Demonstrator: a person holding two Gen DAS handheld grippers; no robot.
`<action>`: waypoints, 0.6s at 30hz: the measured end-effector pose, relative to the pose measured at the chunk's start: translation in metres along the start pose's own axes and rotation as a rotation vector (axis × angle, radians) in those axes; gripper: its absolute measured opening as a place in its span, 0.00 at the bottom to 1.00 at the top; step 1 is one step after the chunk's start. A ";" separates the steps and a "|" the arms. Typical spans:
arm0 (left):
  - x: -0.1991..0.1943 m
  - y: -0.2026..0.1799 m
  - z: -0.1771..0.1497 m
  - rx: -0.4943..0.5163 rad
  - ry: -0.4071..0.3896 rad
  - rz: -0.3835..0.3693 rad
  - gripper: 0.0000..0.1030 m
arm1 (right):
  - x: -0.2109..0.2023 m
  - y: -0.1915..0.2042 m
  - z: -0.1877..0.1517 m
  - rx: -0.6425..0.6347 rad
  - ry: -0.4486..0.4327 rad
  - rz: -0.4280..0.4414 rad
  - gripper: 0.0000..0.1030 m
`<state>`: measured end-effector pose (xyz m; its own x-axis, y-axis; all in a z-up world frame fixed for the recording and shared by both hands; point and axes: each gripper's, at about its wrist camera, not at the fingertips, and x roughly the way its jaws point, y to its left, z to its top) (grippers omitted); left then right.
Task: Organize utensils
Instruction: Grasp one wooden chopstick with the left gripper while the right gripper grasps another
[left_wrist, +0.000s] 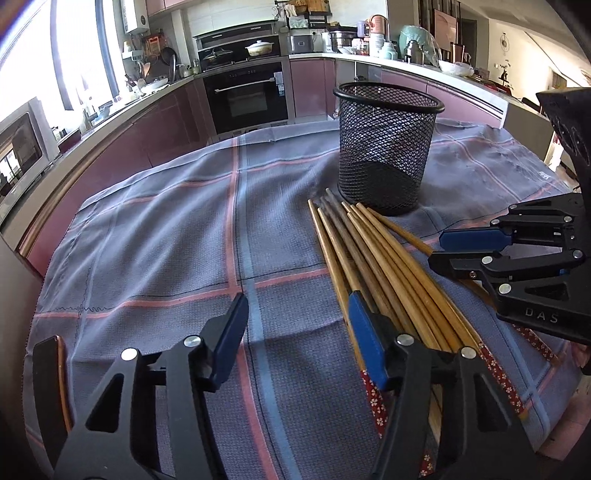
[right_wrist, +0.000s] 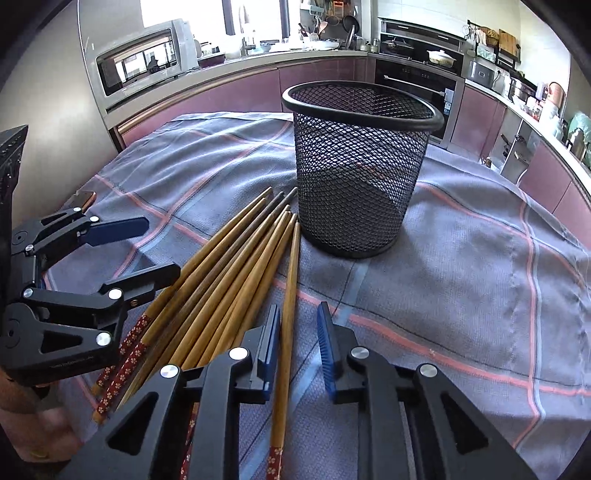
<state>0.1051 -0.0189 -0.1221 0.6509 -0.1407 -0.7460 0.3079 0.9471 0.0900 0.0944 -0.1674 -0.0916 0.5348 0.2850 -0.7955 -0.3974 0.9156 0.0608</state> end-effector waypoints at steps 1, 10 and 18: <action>0.001 0.001 0.001 0.002 0.001 -0.005 0.53 | 0.000 0.000 0.000 -0.003 0.000 0.000 0.18; 0.013 -0.003 0.008 0.046 0.038 -0.019 0.49 | 0.006 0.004 0.007 -0.041 0.000 -0.013 0.18; 0.021 0.002 0.017 0.004 0.072 -0.076 0.09 | 0.005 0.001 0.008 -0.041 -0.002 0.022 0.05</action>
<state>0.1318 -0.0247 -0.1264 0.5735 -0.1912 -0.7965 0.3576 0.9333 0.0335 0.1026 -0.1627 -0.0902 0.5274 0.3057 -0.7927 -0.4395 0.8967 0.0534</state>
